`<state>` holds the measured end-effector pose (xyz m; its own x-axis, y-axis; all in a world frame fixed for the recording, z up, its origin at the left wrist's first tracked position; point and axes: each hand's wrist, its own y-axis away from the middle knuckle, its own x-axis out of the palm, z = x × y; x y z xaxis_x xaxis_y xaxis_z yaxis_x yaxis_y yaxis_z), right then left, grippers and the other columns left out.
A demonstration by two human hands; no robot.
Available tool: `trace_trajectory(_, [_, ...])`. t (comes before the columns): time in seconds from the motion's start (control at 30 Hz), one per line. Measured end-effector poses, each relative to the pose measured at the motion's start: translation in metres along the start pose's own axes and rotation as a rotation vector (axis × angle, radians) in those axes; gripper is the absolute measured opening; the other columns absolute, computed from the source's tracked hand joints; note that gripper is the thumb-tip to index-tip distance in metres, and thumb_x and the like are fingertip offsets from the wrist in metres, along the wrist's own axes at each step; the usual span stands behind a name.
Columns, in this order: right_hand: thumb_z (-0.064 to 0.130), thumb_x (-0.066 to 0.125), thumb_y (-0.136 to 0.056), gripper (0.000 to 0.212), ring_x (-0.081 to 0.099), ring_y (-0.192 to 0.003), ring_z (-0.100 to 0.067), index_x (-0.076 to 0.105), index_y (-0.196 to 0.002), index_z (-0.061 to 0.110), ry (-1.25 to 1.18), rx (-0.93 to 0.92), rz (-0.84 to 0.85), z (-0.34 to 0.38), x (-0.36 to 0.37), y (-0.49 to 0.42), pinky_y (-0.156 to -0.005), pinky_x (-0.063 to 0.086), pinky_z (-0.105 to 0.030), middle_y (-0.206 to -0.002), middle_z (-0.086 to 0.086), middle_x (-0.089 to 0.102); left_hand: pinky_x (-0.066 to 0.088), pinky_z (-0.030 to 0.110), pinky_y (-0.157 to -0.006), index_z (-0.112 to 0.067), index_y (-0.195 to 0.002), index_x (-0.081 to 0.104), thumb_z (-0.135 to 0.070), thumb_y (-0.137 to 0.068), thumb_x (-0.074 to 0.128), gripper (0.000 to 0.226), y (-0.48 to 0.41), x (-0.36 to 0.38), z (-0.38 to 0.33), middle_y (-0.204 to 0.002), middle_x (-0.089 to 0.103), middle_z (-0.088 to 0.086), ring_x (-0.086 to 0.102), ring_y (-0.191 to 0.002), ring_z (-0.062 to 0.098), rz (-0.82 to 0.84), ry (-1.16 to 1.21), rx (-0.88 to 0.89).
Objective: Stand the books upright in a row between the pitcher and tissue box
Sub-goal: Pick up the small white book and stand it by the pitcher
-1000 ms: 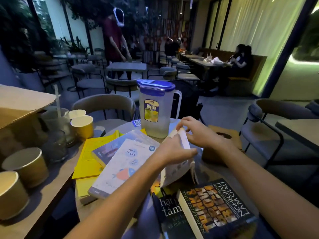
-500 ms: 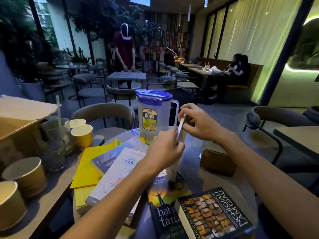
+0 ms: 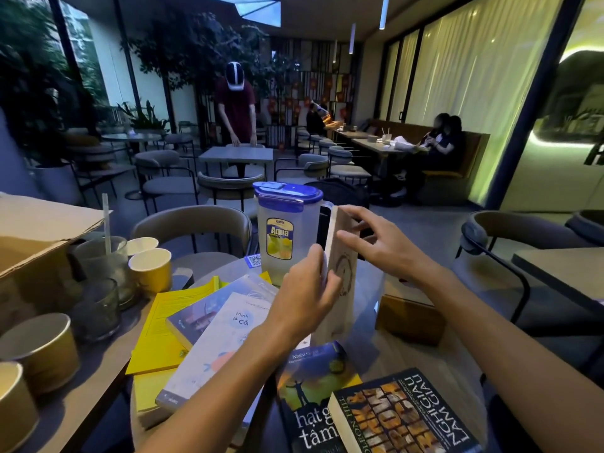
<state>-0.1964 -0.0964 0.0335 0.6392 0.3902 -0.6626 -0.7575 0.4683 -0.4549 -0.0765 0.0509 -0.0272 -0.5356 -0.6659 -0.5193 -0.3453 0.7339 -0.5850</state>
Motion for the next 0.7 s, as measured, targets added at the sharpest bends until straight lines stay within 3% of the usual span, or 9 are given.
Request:
trace_trajectory(0.1, [0.057, 0.064, -0.085, 0.056, 0.054, -0.106, 0.013, 0.057, -0.132, 0.028, 0.055, -0.037, -0.072, 0.004, 0.001, -0.002, -0.075, 0.047, -0.008, -0.112, 0.027, 0.056, 0.054, 0.03, -0.056, -0.033, -0.08, 0.033, -0.023, -0.095, 0.059, 0.032, -0.002, 0.005, 0.003, -0.073, 0.05, -0.011, 0.06, -0.07, 0.012, 0.021, 0.057, 0.017])
trace_trajectory(0.17, [0.061, 0.067, -0.081, 0.053, 0.058, -0.106, 0.003, 0.059, -0.124, 0.03, 0.088, -0.052, -0.075, -0.001, 0.005, 0.001, -0.078, 0.049, -0.014, -0.111, 0.021, 0.061, 0.053, 0.021, -0.059, -0.038, -0.083, 0.036, -0.024, -0.093, 0.063, 0.032, 0.0, 0.008, 0.01, -0.079, 0.054, -0.016, 0.062, -0.076, 0.003, 0.058, 0.05, 0.025])
trace_trajectory(0.23, [0.053, 0.071, -0.084, 0.046, 0.061, -0.104, -0.006, 0.059, -0.122, 0.03, 0.086, -0.075, -0.06, -0.009, 0.01, 0.007, -0.081, 0.056, -0.026, -0.11, 0.015, 0.064, 0.057, 0.025, -0.06, -0.035, -0.086, 0.037, -0.029, -0.092, 0.063, 0.027, 0.002, 0.007, 0.02, -0.085, 0.06, -0.011, 0.064, -0.078, 0.007, 0.081, 0.026, 0.005])
trace_trajectory(0.33, [0.034, 0.073, -0.09, 0.043, 0.059, -0.111, -0.009, 0.058, -0.129, 0.025, 0.109, -0.152, -0.05, -0.016, 0.014, 0.012, -0.09, 0.056, -0.033, -0.118, 0.01, 0.064, 0.061, 0.04, -0.06, -0.028, -0.116, 0.037, -0.031, -0.093, 0.058, 0.031, 0.002, -0.004, 0.025, -0.106, 0.064, 0.002, 0.069, -0.084, 0.021, 0.072, -0.035, 0.025])
trace_trajectory(0.43, [0.025, 0.074, -0.089, 0.051, 0.052, -0.123, -0.008, 0.056, -0.137, 0.024, 0.153, -0.209, -0.018, -0.016, 0.019, 0.012, -0.103, 0.048, -0.031, -0.131, 0.009, 0.06, 0.06, 0.034, -0.061, -0.025, -0.148, 0.032, -0.031, -0.091, 0.059, 0.064, -0.01, -0.025, 0.018, -0.122, 0.058, 0.002, 0.065, -0.081, 0.016, 0.039, -0.164, 0.183])
trace_trajectory(0.5, [0.023, 0.072, -0.089, 0.052, 0.048, -0.128, -0.009, 0.054, -0.138, 0.026, 0.205, -0.226, 0.009, -0.015, 0.024, 0.009, -0.107, 0.042, -0.032, -0.136, 0.008, 0.057, 0.058, 0.034, -0.063, -0.02, -0.148, 0.04, -0.031, -0.09, 0.06, 0.062, -0.02, -0.04, 0.01, -0.122, 0.059, 0.004, 0.065, -0.082, 0.018, 0.016, -0.261, 0.231])
trace_trajectory(0.57, [0.024, 0.071, -0.091, 0.047, 0.048, -0.126, -0.01, 0.055, -0.135, 0.027, 0.243, -0.214, -0.013, -0.016, 0.028, 0.005, -0.108, 0.041, -0.033, -0.133, 0.007, 0.059, 0.059, 0.04, -0.069, -0.018, -0.137, 0.054, -0.026, -0.094, 0.062, 0.044, -0.028, -0.05, 0.005, -0.119, 0.06, 0.005, 0.066, -0.087, 0.023, 0.046, -0.377, 0.226])
trace_trajectory(0.7, [0.019, 0.065, -0.095, 0.03, 0.057, -0.111, -0.015, 0.06, -0.125, 0.022, 0.217, -0.12, -0.091, -0.024, 0.028, -0.001, -0.095, 0.053, -0.036, -0.121, 0.003, 0.061, 0.058, 0.042, -0.079, -0.018, -0.125, 0.062, -0.025, -0.099, 0.058, 0.028, -0.03, -0.064, 0.002, -0.121, 0.065, 0.003, 0.065, -0.095, 0.02, 0.094, -0.378, 0.136])
